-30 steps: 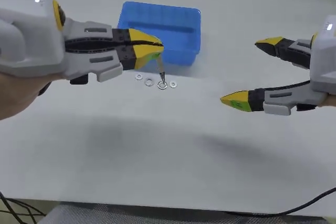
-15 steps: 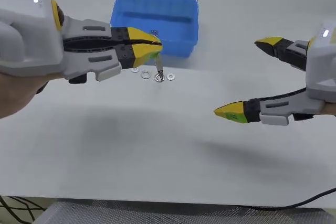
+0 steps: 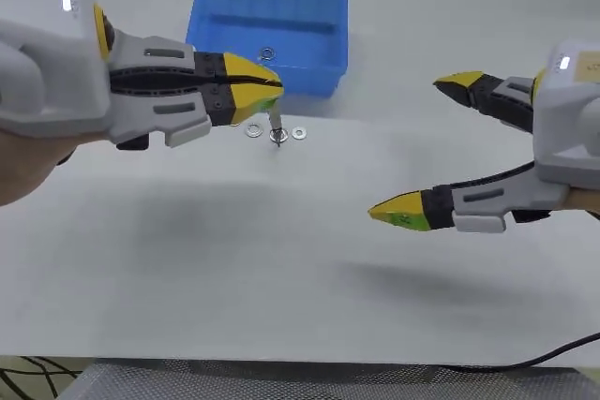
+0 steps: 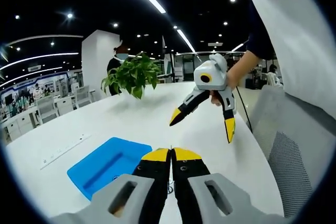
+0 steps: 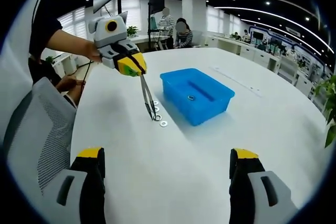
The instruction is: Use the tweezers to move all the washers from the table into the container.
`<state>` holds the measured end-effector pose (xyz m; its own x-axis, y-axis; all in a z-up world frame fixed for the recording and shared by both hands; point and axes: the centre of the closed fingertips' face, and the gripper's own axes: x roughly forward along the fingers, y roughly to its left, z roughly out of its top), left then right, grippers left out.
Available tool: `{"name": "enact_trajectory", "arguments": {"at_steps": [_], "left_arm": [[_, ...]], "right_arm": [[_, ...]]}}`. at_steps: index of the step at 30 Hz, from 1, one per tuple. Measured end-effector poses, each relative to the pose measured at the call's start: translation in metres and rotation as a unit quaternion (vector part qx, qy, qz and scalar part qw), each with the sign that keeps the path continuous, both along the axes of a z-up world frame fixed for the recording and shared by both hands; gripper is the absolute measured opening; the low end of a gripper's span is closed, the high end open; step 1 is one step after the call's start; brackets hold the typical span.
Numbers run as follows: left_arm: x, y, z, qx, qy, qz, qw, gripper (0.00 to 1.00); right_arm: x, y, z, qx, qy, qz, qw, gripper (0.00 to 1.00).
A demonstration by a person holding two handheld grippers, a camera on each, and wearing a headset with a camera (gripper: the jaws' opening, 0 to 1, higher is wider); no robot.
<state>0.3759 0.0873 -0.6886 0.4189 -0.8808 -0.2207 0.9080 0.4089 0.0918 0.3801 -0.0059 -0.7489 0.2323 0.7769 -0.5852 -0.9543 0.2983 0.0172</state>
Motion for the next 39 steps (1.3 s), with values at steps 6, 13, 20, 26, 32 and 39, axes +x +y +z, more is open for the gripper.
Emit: {"name": "enact_trajectory", "arguments": {"at_steps": [6,13,20,26,32,39], "left_arm": [[-0.003,-0.003,-0.002,-0.002,0.004,-0.015,0.9999,0.04],[-0.003,-0.001,-0.002,0.011,0.018,-0.055,0.9983,0.04],[0.003,-0.002,-0.001,0.027,0.027,-0.080,0.9960,0.04],[0.001,-0.007,-0.002,0.035,0.031,-0.100,0.9939,0.04],[0.000,-0.006,-0.003,0.038,0.037,-0.108,0.9927,0.05],[-0.002,-0.011,-0.003,0.034,0.042,-0.116,0.9918,0.05]], "right_arm": [[-0.003,0.007,-0.002,0.003,0.004,0.007,1.0000,0.99],[-0.012,0.030,-0.002,0.009,0.006,0.062,0.9980,0.90],[-0.014,0.073,-0.001,0.022,0.015,0.119,0.9925,0.76],[-0.008,0.098,-0.004,0.028,0.010,0.147,0.9886,0.59],[-0.003,0.109,-0.020,0.014,0.013,0.168,0.9856,0.43],[-0.002,0.117,-0.021,0.014,0.003,0.181,0.9834,0.26]]}}
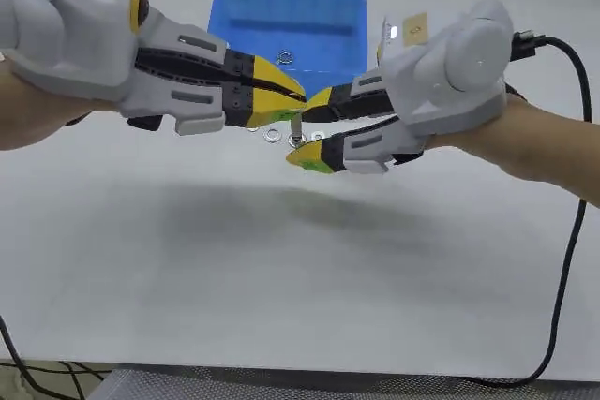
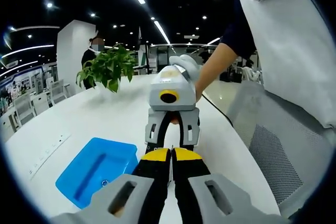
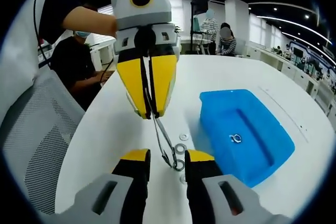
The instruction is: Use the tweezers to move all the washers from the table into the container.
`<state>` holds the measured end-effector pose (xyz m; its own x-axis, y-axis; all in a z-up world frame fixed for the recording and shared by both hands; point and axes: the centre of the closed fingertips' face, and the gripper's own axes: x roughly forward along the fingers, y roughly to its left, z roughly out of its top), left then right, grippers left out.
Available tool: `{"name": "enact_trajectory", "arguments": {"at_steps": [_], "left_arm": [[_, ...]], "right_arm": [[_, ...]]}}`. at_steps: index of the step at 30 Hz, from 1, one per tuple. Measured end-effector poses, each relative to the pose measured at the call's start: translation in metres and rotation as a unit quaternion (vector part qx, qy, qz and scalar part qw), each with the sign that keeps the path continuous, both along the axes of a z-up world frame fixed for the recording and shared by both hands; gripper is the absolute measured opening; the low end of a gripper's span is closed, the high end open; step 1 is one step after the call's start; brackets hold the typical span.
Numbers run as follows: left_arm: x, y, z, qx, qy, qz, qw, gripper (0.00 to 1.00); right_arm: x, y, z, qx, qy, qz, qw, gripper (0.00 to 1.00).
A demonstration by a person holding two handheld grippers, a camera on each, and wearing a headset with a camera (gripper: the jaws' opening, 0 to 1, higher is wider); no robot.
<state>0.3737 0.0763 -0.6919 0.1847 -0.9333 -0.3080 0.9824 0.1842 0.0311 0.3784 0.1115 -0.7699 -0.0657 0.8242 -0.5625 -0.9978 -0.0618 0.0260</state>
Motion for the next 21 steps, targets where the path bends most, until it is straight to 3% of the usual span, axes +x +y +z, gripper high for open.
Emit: {"name": "enact_trajectory", "arguments": {"at_steps": [9,13,18,20,21], "left_arm": [[0.0010,0.0006,0.0000,-0.002,0.004,0.000,1.0000,0.05],[-0.0002,0.0010,0.0001,-0.002,0.005,0.002,1.0000,0.05],[-0.0010,-0.0006,0.0006,-0.001,0.006,0.004,1.0000,0.05],[0.0036,-0.0007,0.0011,-0.005,0.017,0.026,0.9995,0.05],[0.0064,-0.0004,0.0014,-0.004,0.012,0.034,0.9993,0.05]], "right_arm": [[-0.0019,0.0022,-0.0081,-0.024,-0.029,0.025,0.9990,0.14],[-0.0013,0.0021,-0.0075,-0.023,-0.033,0.028,0.9988,0.12],[-0.0022,0.0016,-0.0076,-0.023,-0.058,0.042,0.9971,0.10],[0.0000,0.0015,-0.0075,-0.022,-0.060,0.034,0.9974,0.10],[0.0012,0.0015,-0.0074,-0.020,-0.053,0.025,0.9981,0.10]]}}
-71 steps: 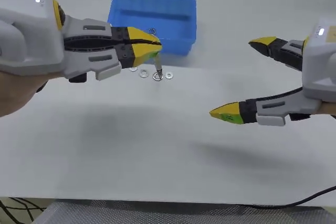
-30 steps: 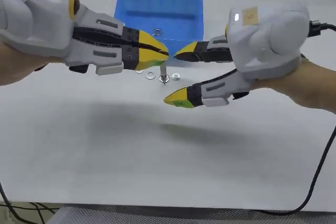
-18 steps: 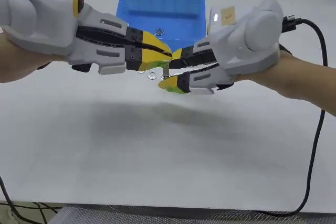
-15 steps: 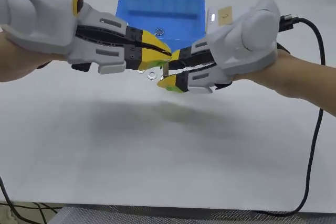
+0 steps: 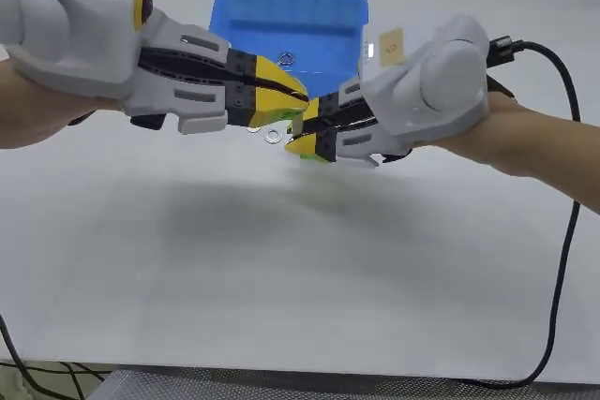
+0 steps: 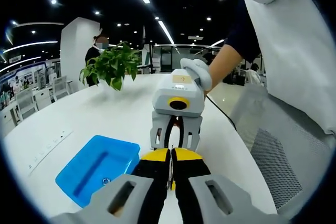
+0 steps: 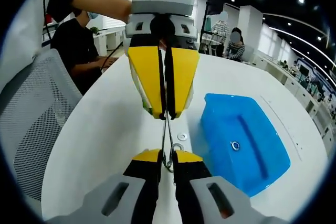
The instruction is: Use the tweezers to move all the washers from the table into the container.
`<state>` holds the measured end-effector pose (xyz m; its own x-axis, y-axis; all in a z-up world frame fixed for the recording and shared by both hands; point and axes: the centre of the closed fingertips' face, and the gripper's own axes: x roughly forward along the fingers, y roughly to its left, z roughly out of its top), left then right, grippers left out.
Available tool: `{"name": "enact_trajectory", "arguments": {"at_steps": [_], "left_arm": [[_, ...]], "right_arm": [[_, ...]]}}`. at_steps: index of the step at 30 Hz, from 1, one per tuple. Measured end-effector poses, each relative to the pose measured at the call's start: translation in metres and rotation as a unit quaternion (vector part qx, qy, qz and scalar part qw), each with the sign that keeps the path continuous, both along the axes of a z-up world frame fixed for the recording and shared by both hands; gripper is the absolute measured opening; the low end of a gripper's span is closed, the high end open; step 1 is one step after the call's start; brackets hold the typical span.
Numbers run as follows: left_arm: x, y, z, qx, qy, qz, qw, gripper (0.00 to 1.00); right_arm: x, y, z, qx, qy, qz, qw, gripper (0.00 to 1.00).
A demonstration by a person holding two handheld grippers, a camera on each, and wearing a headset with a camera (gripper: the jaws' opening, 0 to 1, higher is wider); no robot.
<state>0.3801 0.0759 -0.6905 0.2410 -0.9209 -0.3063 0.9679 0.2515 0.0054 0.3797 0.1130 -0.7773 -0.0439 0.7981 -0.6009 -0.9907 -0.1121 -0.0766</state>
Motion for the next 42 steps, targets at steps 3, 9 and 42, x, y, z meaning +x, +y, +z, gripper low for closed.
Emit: {"name": "enact_trajectory", "arguments": {"at_steps": [3,9,42], "left_arm": [[0.002,0.002,0.000,0.005,-0.004,0.014,0.9999,0.06],[-0.002,0.002,0.006,0.018,-0.012,0.039,0.9990,0.18],[-0.034,0.083,0.046,-0.156,0.027,0.260,0.9525,0.63]], "right_arm": [[0.001,0.001,0.000,0.006,0.001,-0.007,1.0000,0.09],[0.000,0.003,-0.001,0.005,-0.017,0.002,0.9998,0.10],[0.053,0.008,0.101,0.098,-0.036,-0.061,0.9927,0.10]]}}
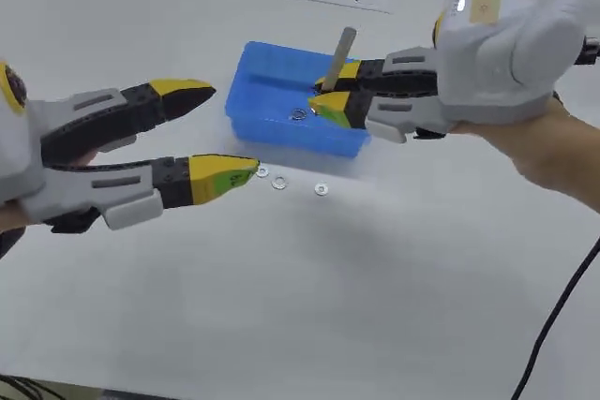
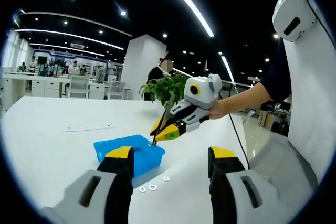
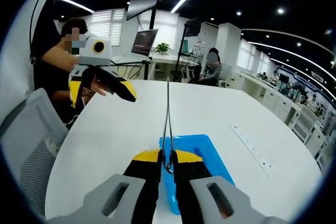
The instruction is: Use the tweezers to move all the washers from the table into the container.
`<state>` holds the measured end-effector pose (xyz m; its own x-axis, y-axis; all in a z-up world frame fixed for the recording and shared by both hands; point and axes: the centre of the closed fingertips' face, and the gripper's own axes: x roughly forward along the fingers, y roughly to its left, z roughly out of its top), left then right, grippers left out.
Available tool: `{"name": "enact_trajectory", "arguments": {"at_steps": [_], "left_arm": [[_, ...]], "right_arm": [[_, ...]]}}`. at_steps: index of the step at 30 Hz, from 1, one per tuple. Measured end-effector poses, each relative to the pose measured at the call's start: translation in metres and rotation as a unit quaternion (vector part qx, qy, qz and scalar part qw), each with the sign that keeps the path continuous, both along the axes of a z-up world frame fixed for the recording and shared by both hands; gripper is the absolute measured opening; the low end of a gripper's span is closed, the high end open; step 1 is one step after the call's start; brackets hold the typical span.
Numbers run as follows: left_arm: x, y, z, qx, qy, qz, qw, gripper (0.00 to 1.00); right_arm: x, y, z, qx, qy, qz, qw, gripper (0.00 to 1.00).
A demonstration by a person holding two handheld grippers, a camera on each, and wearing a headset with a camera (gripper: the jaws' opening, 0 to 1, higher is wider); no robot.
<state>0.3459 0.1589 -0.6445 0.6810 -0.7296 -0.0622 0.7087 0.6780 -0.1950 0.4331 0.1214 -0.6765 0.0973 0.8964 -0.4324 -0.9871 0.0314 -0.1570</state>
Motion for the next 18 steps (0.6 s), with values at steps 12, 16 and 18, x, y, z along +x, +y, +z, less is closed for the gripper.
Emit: {"name": "enact_trajectory", "arguments": {"at_steps": [12,16,18], "left_arm": [[-0.008,0.022,-0.008,0.036,0.008,0.029,0.9989,0.79],[-0.007,0.028,-0.006,0.017,0.015,0.049,0.9985,0.92],[-0.008,0.025,-0.005,0.012,0.016,0.049,0.9986,0.97]], "right_arm": [[0.037,0.023,-0.030,-0.023,0.000,-0.006,0.9997,0.10],[0.046,0.022,-0.048,-0.040,0.011,-0.016,0.9990,0.10],[0.051,0.022,-0.053,-0.042,0.022,-0.031,0.9984,0.10]]}}
